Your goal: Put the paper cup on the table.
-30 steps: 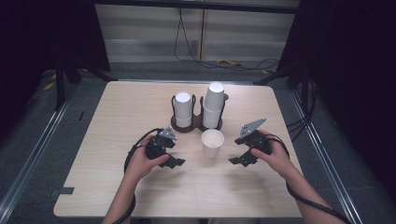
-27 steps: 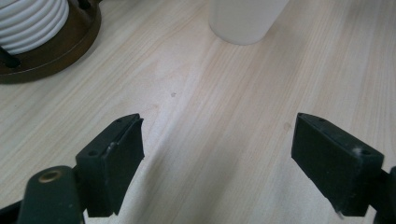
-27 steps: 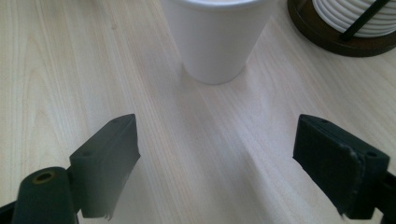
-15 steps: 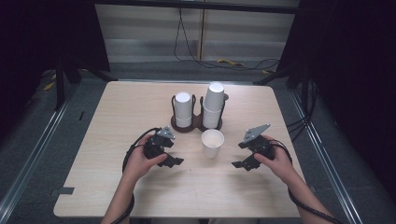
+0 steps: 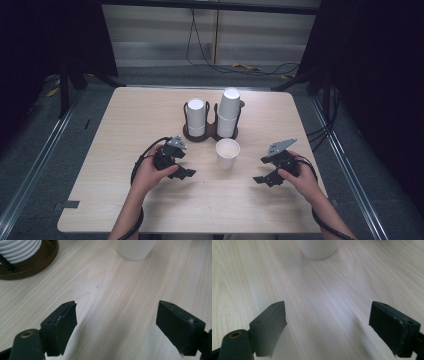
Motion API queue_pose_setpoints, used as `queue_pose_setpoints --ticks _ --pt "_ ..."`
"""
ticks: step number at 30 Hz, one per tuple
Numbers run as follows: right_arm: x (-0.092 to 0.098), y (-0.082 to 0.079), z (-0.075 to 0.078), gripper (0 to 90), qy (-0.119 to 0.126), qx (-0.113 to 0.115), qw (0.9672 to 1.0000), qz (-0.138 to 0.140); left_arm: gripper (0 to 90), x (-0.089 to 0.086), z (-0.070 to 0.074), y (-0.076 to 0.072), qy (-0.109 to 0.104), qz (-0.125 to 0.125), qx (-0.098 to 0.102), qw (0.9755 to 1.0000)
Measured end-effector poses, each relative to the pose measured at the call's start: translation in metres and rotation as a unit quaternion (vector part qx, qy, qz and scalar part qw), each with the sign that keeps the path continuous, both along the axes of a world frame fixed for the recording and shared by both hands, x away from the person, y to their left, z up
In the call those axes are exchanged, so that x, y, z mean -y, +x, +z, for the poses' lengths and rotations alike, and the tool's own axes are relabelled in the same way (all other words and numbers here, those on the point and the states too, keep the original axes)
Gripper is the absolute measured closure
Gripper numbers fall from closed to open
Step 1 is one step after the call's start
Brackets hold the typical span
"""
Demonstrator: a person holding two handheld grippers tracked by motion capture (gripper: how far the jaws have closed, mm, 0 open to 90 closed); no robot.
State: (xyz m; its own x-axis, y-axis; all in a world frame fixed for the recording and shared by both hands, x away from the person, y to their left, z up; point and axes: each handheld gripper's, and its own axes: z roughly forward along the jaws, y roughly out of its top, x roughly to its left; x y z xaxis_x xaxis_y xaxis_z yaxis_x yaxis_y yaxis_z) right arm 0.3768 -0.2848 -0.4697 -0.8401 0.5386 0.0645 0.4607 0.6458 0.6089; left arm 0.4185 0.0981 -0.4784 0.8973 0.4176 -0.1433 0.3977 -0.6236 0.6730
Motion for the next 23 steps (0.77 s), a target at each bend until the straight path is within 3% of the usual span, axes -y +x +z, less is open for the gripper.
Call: queue_pose_setpoints --ticks 8,13,23 --pt "0.011 -0.005 -0.004 13.5 0.008 -0.004 0.9999 -0.005 16.8 -0.004 0.001 0.001 0.005 -0.011 0.006 0.9999" --pt "0.018 -0.006 -0.005 13.6 0.017 0.0 0.9998 -0.012 16.8 -0.005 -0.001 0.001 -0.004 -0.008 0.007 0.9999" --pt "0.022 -0.008 -0.006 13.6 0.013 0.003 0.9998 -0.017 16.8 -0.003 -0.002 0.002 0.001 -0.015 0.009 0.9999"
